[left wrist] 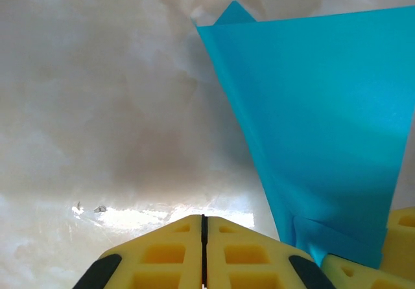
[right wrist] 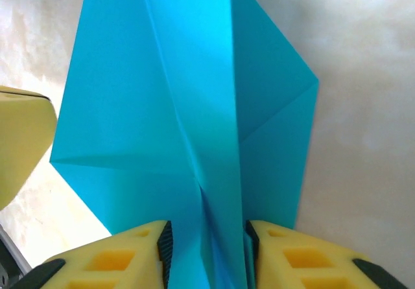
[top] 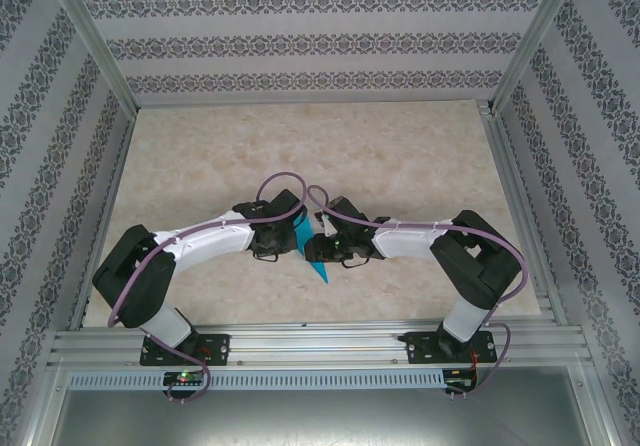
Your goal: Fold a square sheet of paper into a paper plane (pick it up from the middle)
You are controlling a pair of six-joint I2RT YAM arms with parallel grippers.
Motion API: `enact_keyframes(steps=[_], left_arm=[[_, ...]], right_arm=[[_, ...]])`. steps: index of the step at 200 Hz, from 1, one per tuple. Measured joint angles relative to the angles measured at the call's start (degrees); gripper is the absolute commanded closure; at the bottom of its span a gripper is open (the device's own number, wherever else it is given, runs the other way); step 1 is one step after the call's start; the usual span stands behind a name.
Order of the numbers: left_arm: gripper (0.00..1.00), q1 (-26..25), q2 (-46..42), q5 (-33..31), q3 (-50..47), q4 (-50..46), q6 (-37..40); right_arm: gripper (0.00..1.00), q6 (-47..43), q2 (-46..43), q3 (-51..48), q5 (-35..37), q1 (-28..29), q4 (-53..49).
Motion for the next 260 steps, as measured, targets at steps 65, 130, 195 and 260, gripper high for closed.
enact_keyframes(steps=[65,130,195,260], left_arm=[[0.93,0.0,-0.1,0.0,-0.7,0.9,-0.1],[0.91,0.0,-0.9,0.0,-1.6,1.3,-0.2],[0.91,0.0,-3.0,-1.1,-2.3,1.4,-0.4],[0.86,0.0,-9.8,-3.3,-5.6,2.9,-1.7]], right_arm=[[0.64,-0.4,-1.4,0.5,0.0,0.0,-0.2],[0.64,-1.8,1.5,3.9,1.1,1.6,-2.1],[0.66,-2.1,3.1,5.0,2.4,1.9,-3.7],[0.85,-1.7,4.5,6.0,2.7,2.6,-4.4]])
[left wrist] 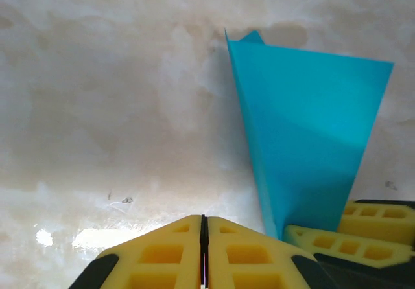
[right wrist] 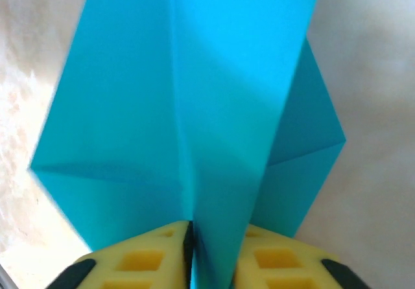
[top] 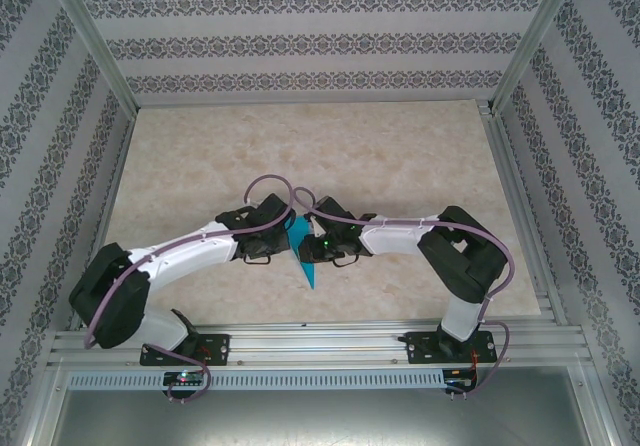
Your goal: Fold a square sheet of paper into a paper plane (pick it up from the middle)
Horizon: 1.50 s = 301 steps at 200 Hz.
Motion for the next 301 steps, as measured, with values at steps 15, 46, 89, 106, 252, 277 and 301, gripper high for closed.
enact_keyframes(steps=[15,46,89,106,252,277,301], left_arm=[[0.85,0.0,-2.5,-1.4,-0.7,0.2,-0.3],[0.81,0.2,-8.0,-4.7,-2.8,0.3,-1.7],[0.77,2.0,-13.5,-7.9,-6.8,0.3,-3.0],[0.77,2.7,-14.4,-8.3,-8.2,0.3,-3.1],[0.75,6.2,-17.0,-7.0,-10.9,0.5,-3.1],[0.75,6.5,-17.0,-6.5,-10.9,0.6,-3.1],[0.75,7.0,-17.0,-6.0,-10.9,0.8,-3.1]], right_arm=[[0.89,0.0,-0.2,0.7,1.0,0.0,-1.5],[0.92,-0.5,-2.4,4.8,7.9,0.0,-9.3],[0.89,-1.5,-4.5,14.9,22.6,-0.2,-23.3],[0.88,-2.0,-3.1,19.3,26.1,-0.7,-28.3],[0.81,0.7,13.8,28.5,22.9,-5.6,-31.3],[0.74,1.7,14.4,28.5,22.9,-5.6,-31.3],[0.69,1.9,14.5,28.5,22.9,-5.6,-31.3]])
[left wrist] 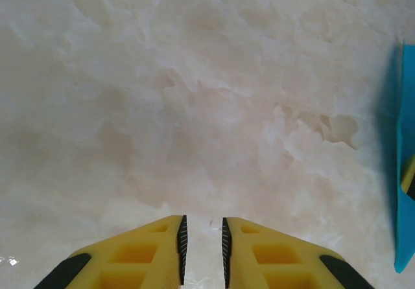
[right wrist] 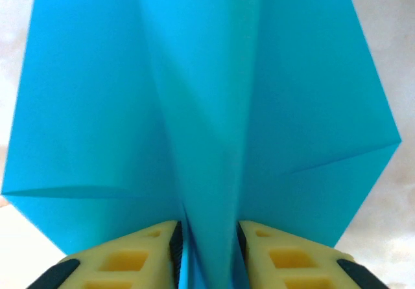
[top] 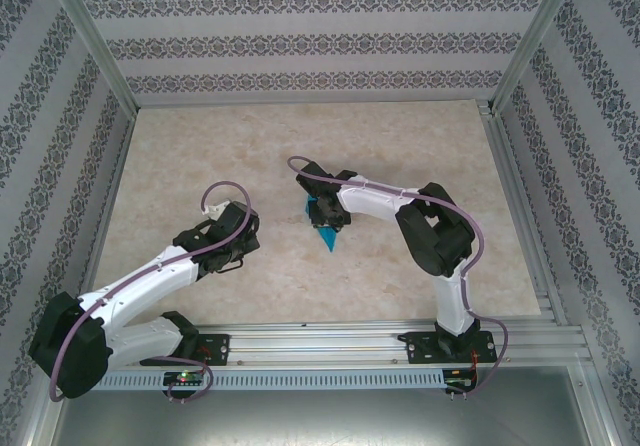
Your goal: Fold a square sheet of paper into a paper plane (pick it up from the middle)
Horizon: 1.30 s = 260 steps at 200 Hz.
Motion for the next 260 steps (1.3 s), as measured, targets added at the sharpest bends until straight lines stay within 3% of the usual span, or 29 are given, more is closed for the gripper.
enact_keyframes(steps=[29,39,81,118,142,196,210,223,242,260], left_arm=[[0.75,0.2,0.1,0.7,0.0,0.2,0.0],[0.75,0.2,0.2,0.8,0.0,0.2,0.0],[0.75,0.3,0.3,1.1,0.0,0.2,0.0],[0.75,0.5,0.4,1.4,0.0,0.2,0.3],[0.74,0.5,0.4,1.4,0.0,0.1,0.9],[0.73,0.6,0.2,-2.7,3.2,-2.0,4.7],[0.67,1.0,0.0,-4.4,4.0,-2.6,6.2],[0.53,1.6,-0.3,-6.5,4.7,-3.2,7.6],[0.18,3.9,-1.1,-9.8,5.1,-3.4,10.8],[0.01,7.6,-2.1,-13.0,5.1,-3.2,13.5]], right_arm=[[0.66,0.2,0.8,0.0,0.2,0.2,0.3],[0.60,0.7,0.9,0.0,0.5,0.3,0.4],[0.58,3.5,1.1,-0.3,2.2,1.3,1.4],[0.49,4.6,0.8,-0.2,3.1,2.1,1.8],[0.37,4.0,-0.2,-0.4,2.7,2.1,1.9],[0.23,2.0,-17.4,-3.8,3.6,2.0,2.6],[0.21,1.0,-23.4,-5.2,5.5,1.6,3.0],[0.17,-0.5,-28.5,-7.1,8.7,1.3,3.1],[0.14,-3.4,-36.5,-12.3,15.5,-0.5,4.4],[0.11,-6.6,-43.6,-18.7,22.6,-4.5,6.4]])
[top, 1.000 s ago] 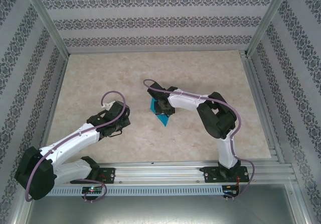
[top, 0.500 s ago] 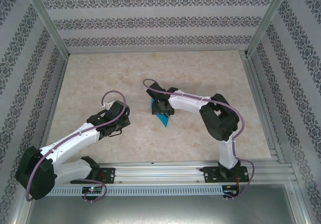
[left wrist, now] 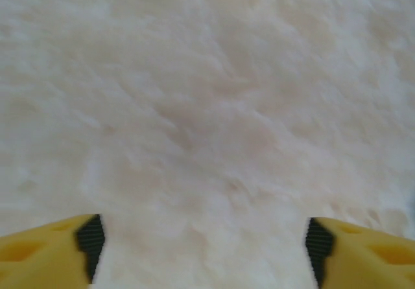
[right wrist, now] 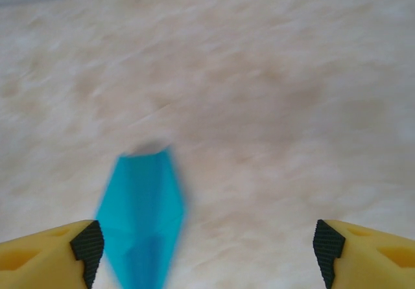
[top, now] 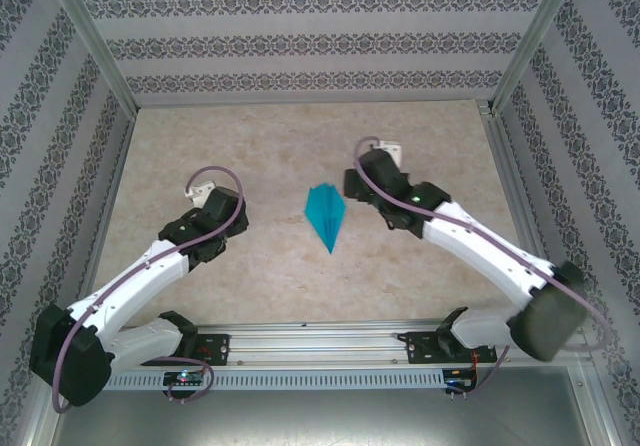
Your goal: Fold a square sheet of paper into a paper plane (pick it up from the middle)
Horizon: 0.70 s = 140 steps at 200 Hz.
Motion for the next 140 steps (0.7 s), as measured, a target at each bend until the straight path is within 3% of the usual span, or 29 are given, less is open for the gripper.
enact_keyframes(steps=[27,57,94,140], left_arm=[[0.00,7.3,0.2,-3.9,-0.2,2.1,3.5],[0.00,15.3,3.5,-5.7,-1.6,6.8,9.1],[0.00,22.1,4.0,-5.7,-10.6,19.6,17.5],[0.00,23.3,9.0,-3.8,-15.3,36.5,26.9]], right_arm=[[0.11,-7.0,-5.6,-10.0,7.6,-9.4,5.9],[0.09,-15.9,-5.2,-21.0,11.8,-18.0,15.5],[0.09,-24.0,-0.5,-28.2,6.8,-26.1,28.3],[0.09,-31.9,6.8,-34.2,-3.6,-27.7,49.9]])
